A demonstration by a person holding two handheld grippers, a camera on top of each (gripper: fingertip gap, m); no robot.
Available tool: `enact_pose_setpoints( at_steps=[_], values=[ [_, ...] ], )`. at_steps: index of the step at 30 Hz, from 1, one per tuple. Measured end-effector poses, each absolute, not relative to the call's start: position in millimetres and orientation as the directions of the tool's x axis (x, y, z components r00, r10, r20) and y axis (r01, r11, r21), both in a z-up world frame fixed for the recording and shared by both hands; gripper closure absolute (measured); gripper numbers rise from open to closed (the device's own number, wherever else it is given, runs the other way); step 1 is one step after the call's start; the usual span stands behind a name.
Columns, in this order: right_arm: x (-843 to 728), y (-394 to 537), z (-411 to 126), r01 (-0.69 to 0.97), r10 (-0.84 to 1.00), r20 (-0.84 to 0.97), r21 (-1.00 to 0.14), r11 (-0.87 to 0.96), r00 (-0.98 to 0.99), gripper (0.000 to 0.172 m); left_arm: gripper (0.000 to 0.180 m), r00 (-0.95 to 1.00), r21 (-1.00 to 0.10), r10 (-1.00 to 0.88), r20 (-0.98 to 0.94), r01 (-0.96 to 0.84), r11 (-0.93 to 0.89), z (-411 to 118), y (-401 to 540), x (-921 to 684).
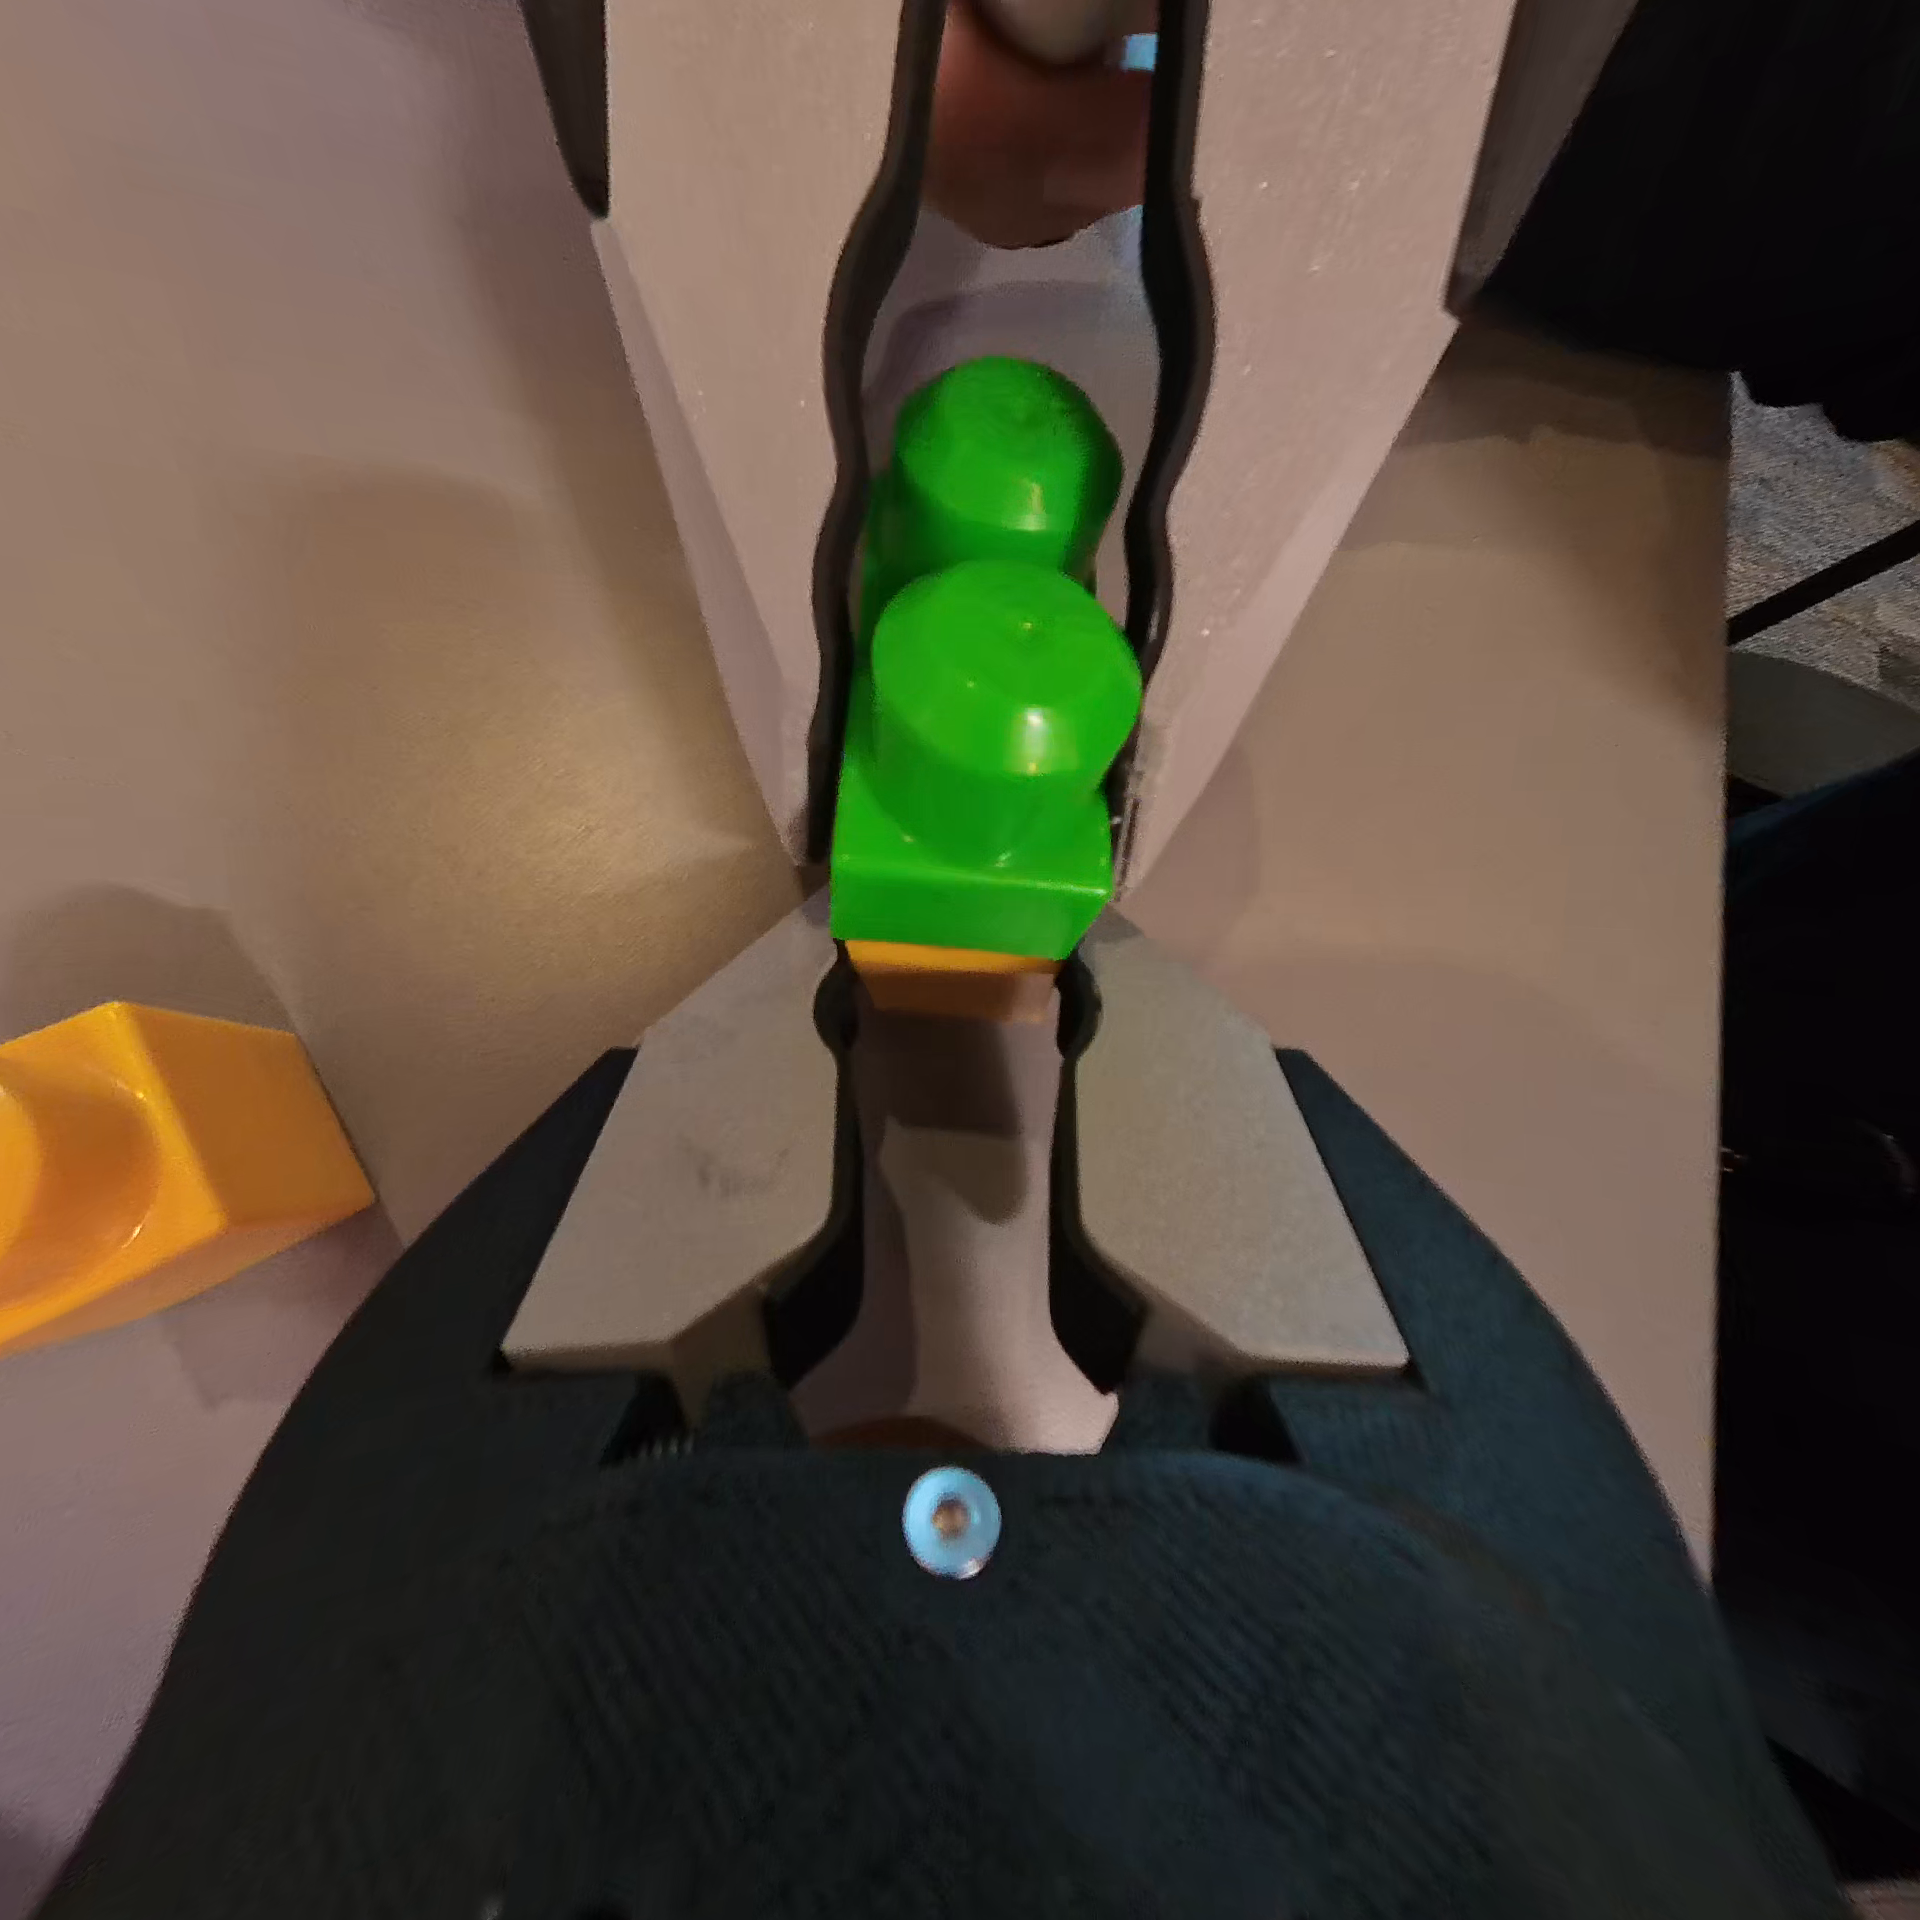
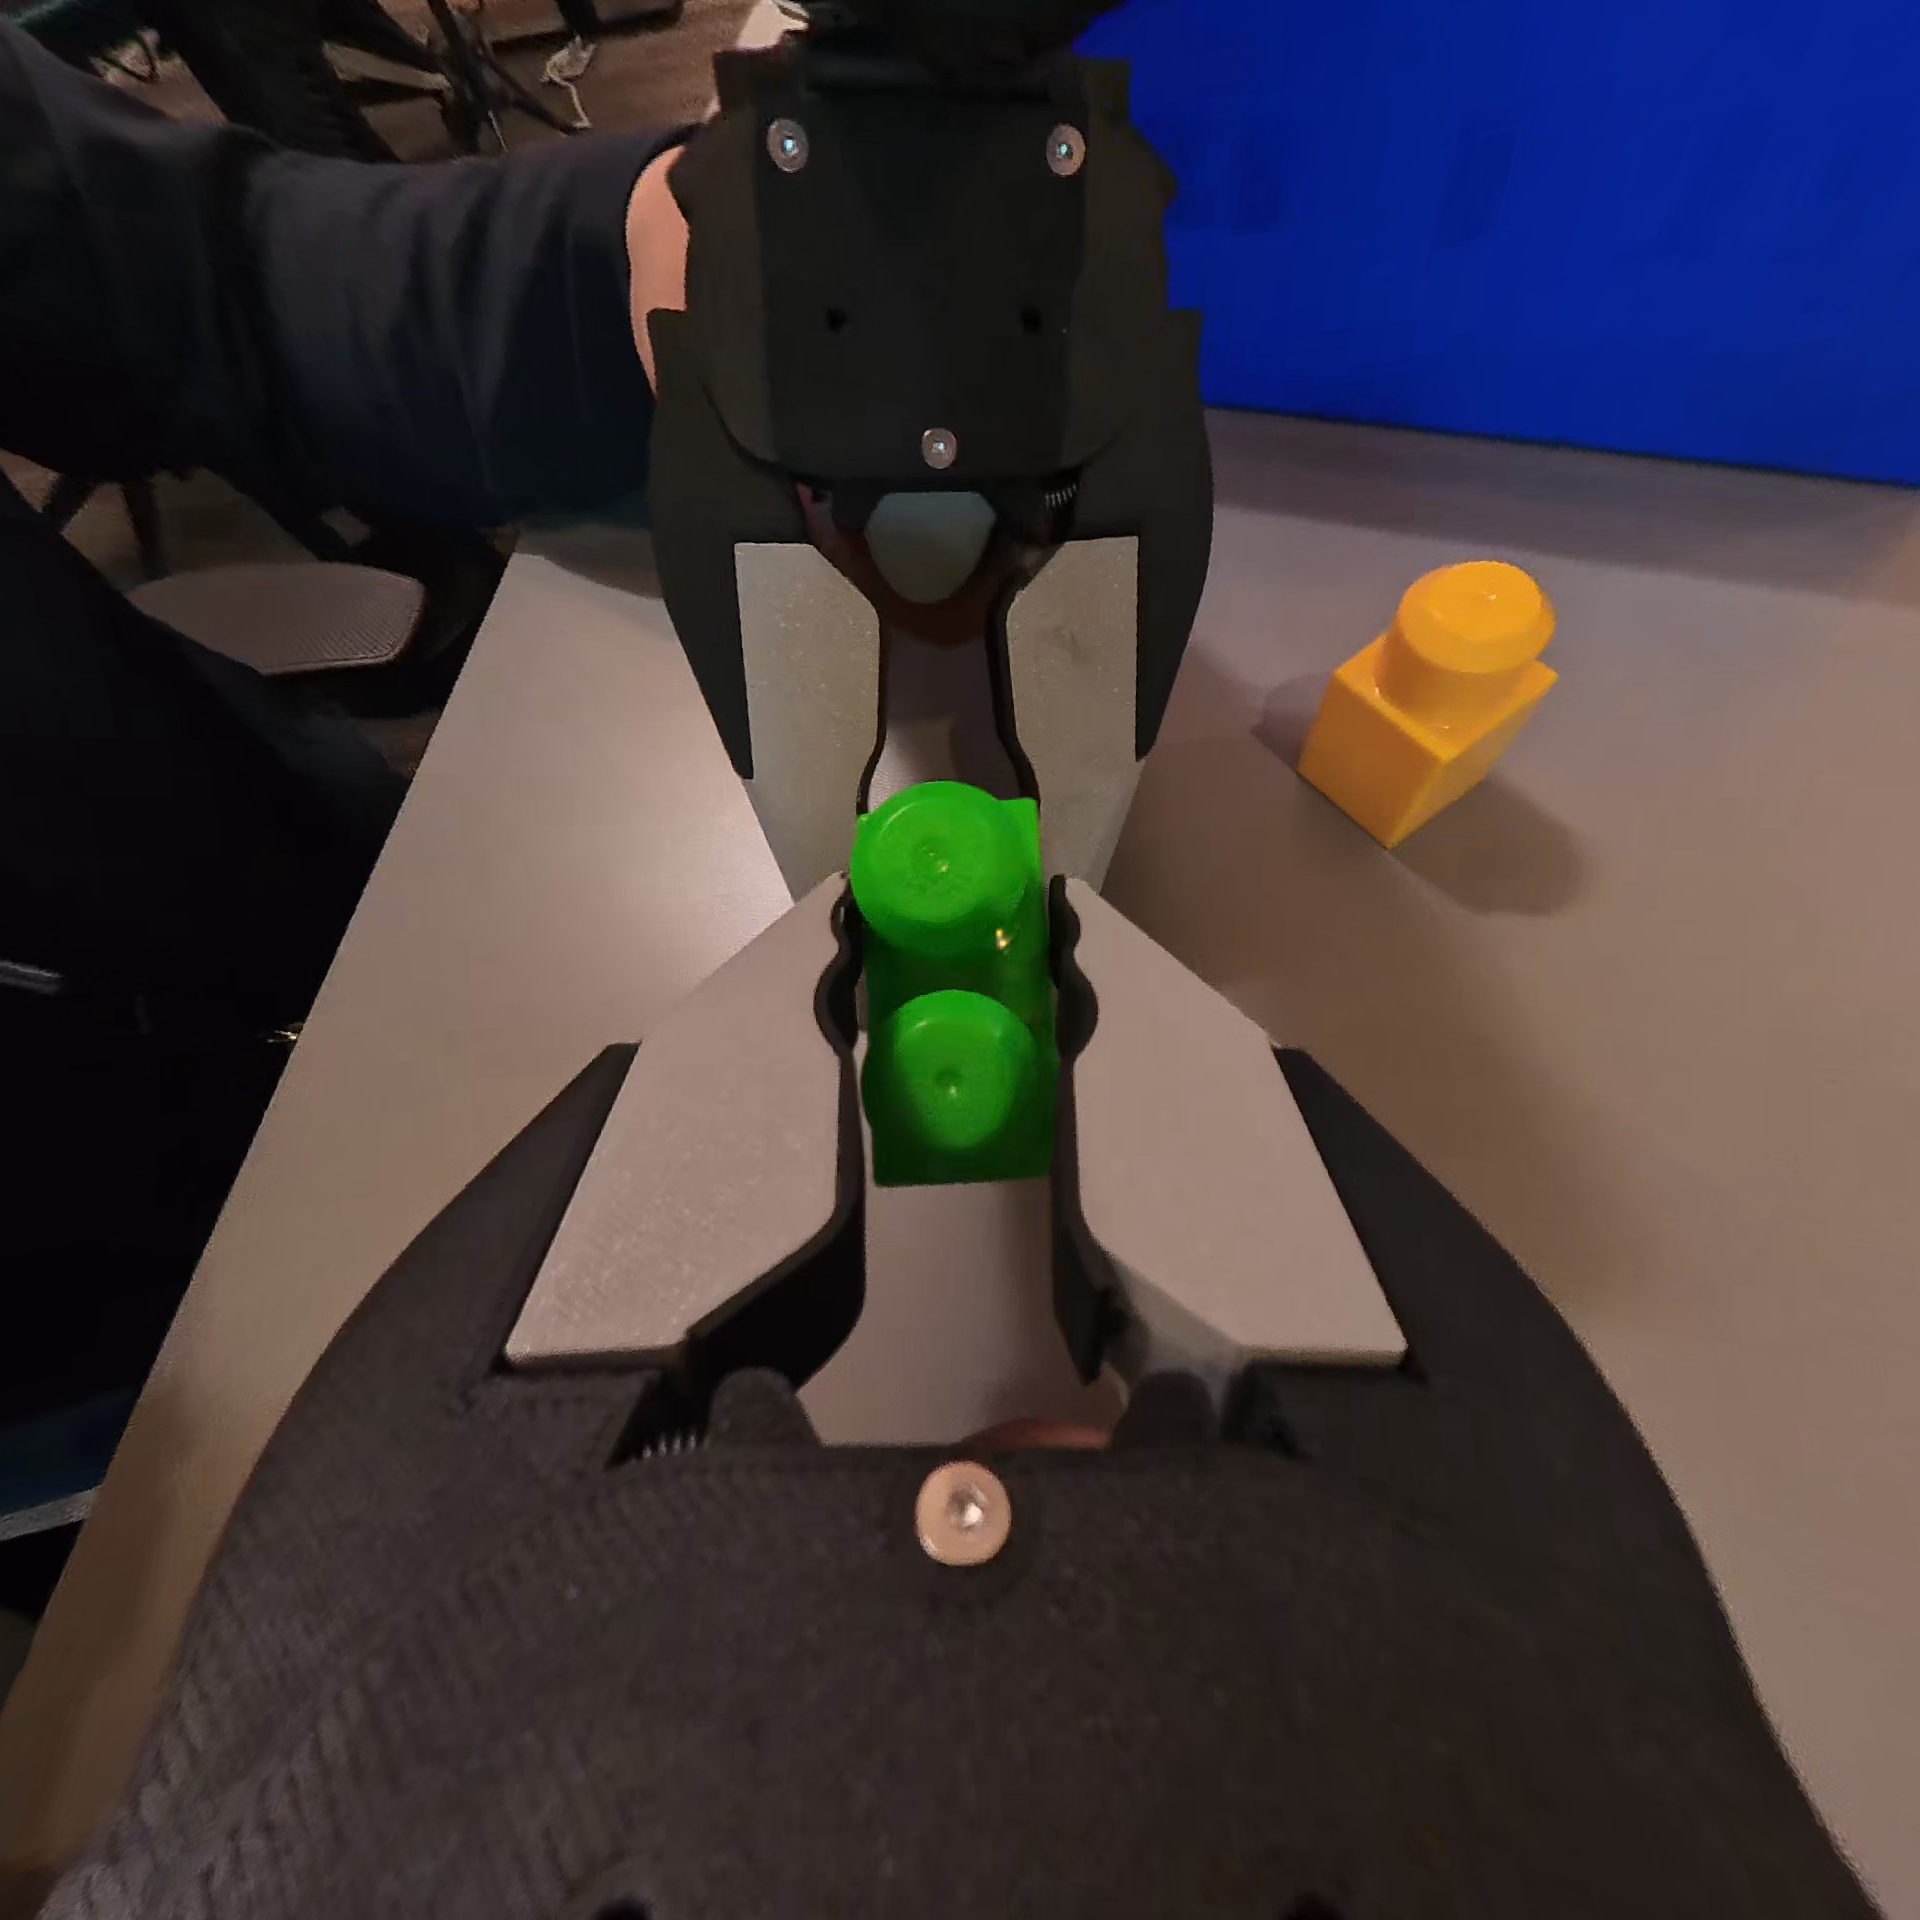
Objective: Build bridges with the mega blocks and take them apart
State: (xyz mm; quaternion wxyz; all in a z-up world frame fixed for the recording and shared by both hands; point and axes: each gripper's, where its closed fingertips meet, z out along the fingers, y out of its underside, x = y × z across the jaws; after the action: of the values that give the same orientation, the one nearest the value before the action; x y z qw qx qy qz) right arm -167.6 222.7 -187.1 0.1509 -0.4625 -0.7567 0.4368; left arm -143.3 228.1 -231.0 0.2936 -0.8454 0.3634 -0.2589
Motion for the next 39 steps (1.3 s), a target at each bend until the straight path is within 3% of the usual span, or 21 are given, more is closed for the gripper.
enact_pose_setpoints(
  at_steps=[7, 11, 19, 27, 31, 39],
  values=[
    [-169.2, 224.6, -183.9, 0.612, 0.821, -0.291, -0.786, 0.088, -0.491, 0.140, 0.146, 0.615, -0.705, -0.759, 0.212, -0.442, -0.555, -224.6, 231.4, -146.6],
    [-161.2, 219.1, -189.5, 0.591, 0.822, -0.141, -0.761, 0.267, -0.552, 0.140, 0.147, 0.584, -0.685, -0.783, 0.213, -0.483, -0.546, -227.5, 223.1, -140.7],
    [-144.1, 206.0, -195.9, 0.605, 0.773, -0.108, -0.692, 0.393, -0.625, 0.141, 0.147, 0.505, -0.663, -0.823, 0.258, -0.527, -0.531, -231.2, 206.5, -125.0],
    [-149.4, 213.1, -192.3, 0.702, 0.815, -0.279, -0.682, 0.204, -0.508, 0.140, 0.148, 0.582, -0.655, -0.802, 0.131, -0.557, -0.511, -227.9, 220.3, -133.6],
    [-144.8, 213.5, -185.7, 0.676, 0.817, -0.216, -0.690, 0.260, -0.534, 0.140, 0.147, 0.565, -0.674, -0.809, 0.163, -0.536, -0.509, -220.1, 220.1, -127.5],
    [-150.4, 224.1, -183.8, 0.644, 0.791, -0.325, -0.757, 0.112, -0.519, 0.140, 0.147, 0.582, -0.733, -0.780, 0.229, -0.424, -0.532, -215.6, 229.7, -132.5]
  ],
)
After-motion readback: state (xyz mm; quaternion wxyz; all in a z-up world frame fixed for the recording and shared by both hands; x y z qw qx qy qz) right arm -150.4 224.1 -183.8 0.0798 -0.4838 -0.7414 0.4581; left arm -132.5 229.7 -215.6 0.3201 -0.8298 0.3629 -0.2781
